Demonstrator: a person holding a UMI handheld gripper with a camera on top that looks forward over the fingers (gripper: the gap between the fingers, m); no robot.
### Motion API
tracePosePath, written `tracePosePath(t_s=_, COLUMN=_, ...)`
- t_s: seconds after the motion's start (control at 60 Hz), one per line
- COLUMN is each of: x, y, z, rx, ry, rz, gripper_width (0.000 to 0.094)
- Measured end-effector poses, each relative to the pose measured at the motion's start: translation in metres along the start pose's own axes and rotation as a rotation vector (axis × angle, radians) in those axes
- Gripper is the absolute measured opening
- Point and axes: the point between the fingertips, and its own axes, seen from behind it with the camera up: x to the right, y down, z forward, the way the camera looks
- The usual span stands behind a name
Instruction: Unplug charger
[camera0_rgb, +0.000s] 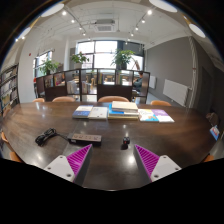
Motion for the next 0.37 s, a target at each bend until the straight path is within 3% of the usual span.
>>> tracePosePath(t_s=0.367, x=0.002, y=0.033, z=-0.033, rx=-0.028, ry=0.021, rz=0.02, gripper_width=0.0825)
